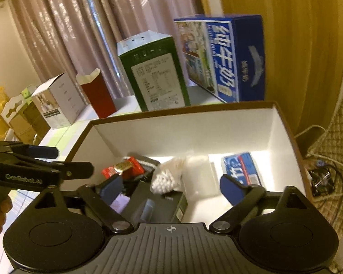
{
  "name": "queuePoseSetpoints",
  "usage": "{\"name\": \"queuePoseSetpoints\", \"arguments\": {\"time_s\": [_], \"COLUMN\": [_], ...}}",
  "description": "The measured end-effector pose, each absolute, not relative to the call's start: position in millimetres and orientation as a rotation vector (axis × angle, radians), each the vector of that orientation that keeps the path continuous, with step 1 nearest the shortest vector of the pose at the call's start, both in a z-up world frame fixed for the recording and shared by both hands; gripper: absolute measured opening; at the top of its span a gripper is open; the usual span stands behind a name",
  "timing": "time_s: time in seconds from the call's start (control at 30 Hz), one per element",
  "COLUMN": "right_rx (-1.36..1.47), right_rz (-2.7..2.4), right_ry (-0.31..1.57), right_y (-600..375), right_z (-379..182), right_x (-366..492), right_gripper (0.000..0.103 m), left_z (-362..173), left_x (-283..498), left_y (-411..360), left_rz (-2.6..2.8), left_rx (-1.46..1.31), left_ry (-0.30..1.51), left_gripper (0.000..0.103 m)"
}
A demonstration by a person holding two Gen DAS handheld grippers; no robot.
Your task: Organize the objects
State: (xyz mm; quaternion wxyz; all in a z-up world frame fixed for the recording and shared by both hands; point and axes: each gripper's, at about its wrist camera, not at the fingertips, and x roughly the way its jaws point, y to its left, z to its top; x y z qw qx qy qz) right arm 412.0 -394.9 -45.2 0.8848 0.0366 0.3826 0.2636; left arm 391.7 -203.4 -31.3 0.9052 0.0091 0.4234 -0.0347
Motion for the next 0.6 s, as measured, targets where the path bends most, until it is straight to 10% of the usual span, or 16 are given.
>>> {"name": "queuePoseSetpoints", "arguments": {"time_s": [0.6], "right_rx": [0.133], "right_rz": [0.488], "right_ry": [0.774], "right_y": [-425], "right_z": [-21], "right_x": [349], "right_gripper": [0.101], "left_z": [6], "left_x": [306], "left_y": [-215], "left_rz": [-0.010], "left_rx": [0.087], "left_ry": [0.787], "left_gripper": [0.102]}}
